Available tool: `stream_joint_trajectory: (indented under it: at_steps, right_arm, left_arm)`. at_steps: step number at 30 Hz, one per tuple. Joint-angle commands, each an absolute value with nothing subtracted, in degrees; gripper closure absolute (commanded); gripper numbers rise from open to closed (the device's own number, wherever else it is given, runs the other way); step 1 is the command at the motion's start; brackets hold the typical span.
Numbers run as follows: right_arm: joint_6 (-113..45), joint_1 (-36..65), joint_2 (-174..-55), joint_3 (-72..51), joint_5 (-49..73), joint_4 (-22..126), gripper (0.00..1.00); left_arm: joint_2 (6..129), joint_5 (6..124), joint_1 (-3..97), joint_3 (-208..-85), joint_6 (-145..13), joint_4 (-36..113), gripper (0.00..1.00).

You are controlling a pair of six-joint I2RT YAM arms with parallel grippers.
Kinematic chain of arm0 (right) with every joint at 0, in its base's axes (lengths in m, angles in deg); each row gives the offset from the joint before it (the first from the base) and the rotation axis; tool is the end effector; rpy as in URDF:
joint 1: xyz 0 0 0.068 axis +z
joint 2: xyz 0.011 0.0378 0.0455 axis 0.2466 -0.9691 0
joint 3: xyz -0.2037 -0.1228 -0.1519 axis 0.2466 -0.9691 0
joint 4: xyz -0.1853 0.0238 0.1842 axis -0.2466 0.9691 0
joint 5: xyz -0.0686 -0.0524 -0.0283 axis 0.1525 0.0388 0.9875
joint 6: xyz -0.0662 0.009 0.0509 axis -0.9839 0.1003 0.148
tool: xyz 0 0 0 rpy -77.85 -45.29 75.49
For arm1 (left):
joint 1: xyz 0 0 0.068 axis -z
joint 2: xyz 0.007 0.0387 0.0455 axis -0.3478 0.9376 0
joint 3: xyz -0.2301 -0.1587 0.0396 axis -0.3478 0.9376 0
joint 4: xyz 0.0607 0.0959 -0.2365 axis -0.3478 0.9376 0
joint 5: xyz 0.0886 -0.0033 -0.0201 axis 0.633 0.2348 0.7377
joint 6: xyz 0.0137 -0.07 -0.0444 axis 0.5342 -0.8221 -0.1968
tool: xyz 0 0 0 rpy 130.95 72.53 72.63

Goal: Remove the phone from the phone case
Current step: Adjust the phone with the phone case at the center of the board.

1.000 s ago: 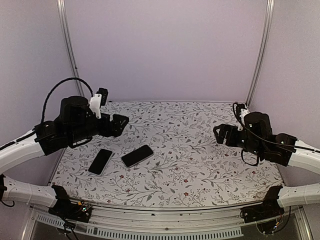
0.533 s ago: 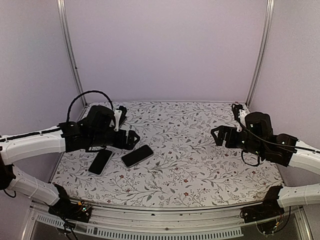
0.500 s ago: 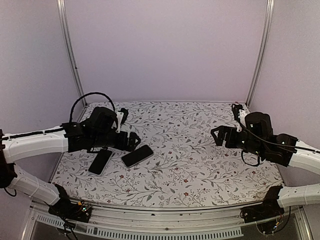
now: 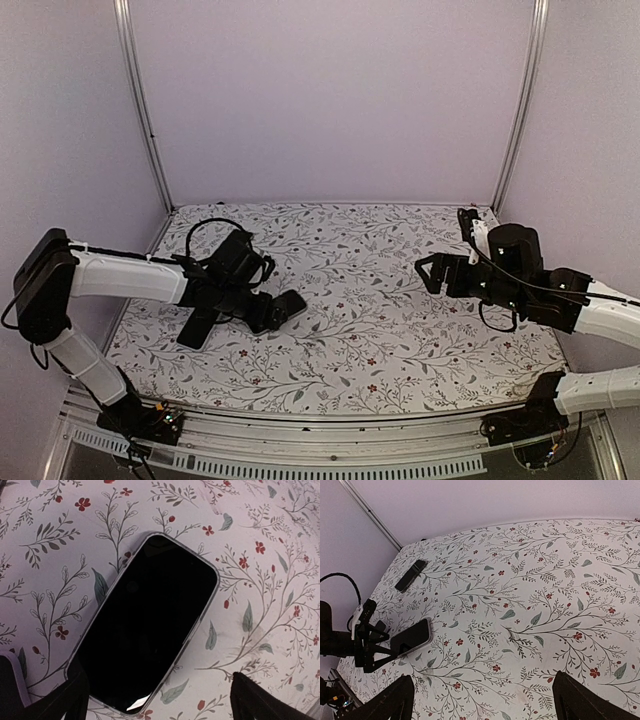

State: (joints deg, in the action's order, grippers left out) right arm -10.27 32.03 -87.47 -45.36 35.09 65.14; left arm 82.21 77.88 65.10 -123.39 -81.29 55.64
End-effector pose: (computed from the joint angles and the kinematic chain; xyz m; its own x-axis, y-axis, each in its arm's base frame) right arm 0.1800 0.1606 0.2705 -0.5435 0.1441 -0.8270 -0.3006 0.8864 0.3520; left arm 0.2363 -0.2255 0.1452 -0.8323 0.1942 -0.5192 0.3299 0.9262 -0.1824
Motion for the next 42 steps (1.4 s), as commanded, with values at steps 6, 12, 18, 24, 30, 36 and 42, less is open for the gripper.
stream_joint_trajectory:
  at_steps: [6, 12, 18, 24, 30, 36, 42]
  right_arm:
    - [-11.52, 31.71, -86.87, -45.64, 34.15, 63.37, 0.01]
    - [-11.76, 31.70, -87.97, -45.81, 32.61, 62.39, 0.01]
    - [-13.11, 31.75, -91.37, -44.08, 30.83, 61.89, 0.01]
    - [-13.98, 31.72, -93.97, -42.22, 30.20, 61.59, 0.01]
    - [-13.99, 31.74, -94.74, -42.30, 29.69, 61.11, 0.01]
    - [-13.85, 31.71, -95.06, -42.28, 29.62, 61.01, 0.01]
    - [-13.38, 31.80, -94.88, -42.90, 29.54, 60.58, 0.01]
  left_arm:
    - [84.55, 73.50, 59.61, -123.82, -79.95, 50.34, 0.01]
    - [83.72, 70.20, 55.06, -121.36, -79.23, 47.78, 0.01]
    - [84.68, 67.70, 51.93, -119.53, -78.40, 45.08, 0.01]
    - [85.69, 65.88, 51.98, -118.19, -79.15, 44.01, 0.01]
    - [85.48, 66.23, 53.65, -116.92, -79.43, 43.93, 0.01]
    - [85.47, 66.70, 55.93, -116.69, -80.47, 43.93, 0.01]
    - [85.38, 68.33, 59.61, -116.60, -82.79, 44.39, 0.01]
